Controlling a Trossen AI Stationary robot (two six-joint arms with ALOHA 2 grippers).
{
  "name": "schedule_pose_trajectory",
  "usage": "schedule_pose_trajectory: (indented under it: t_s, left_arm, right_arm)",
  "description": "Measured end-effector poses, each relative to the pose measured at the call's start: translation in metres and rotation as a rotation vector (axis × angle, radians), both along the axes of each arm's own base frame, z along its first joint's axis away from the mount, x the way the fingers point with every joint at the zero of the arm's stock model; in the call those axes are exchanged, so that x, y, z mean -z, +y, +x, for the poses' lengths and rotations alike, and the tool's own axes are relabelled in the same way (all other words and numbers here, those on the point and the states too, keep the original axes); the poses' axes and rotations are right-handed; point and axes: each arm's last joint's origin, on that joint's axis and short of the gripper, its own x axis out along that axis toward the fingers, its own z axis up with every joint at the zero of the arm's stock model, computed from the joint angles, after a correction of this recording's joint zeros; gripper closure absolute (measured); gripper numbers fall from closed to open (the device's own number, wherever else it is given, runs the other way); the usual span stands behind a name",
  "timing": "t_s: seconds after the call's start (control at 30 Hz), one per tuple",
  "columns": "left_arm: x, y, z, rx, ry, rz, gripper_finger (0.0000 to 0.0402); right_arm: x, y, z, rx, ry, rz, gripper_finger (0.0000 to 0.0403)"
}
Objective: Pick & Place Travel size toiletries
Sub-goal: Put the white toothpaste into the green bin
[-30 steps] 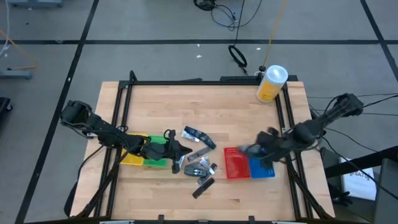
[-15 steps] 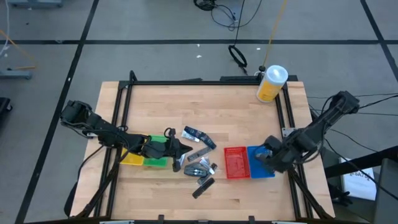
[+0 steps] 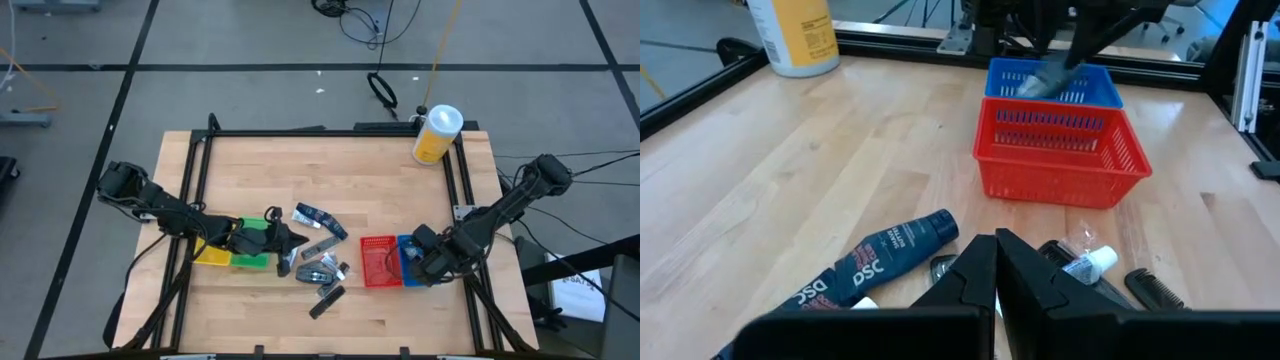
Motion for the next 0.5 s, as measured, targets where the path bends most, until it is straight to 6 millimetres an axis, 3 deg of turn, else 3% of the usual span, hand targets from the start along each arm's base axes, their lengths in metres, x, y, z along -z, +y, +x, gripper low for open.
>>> schedule_pose_trajectory:
  t_s: [0.2,0.3,0.4,0.5]
  left_arm:
    - [0.000,-0.002,0.000,0.068,0.010,-0.044,0.0392]
    - [0.000,-0.003,0.000,0.084,0.012,-0.028,0.0392]
    - [0.000,-0.002,0.000,0.080,0.012,-0.020,0.0392]
    - [0.000,0.001,0.001,0.072,0.011,-0.009,0.0392]
  right_arm:
    - [-0.013,-0.003,-0.007,0.025,-0.113,0.017,0.0131]
    - [-0.025,0.002,-0.001,-0.077,-0.391,-0.091,0.0136]
    - [-0.036,0.016,0.015,-0.243,-0.707,-0.323,0.0143]
    - [-0.029,0.024,0.038,-0.409,-0.874,-0.505,0.0149]
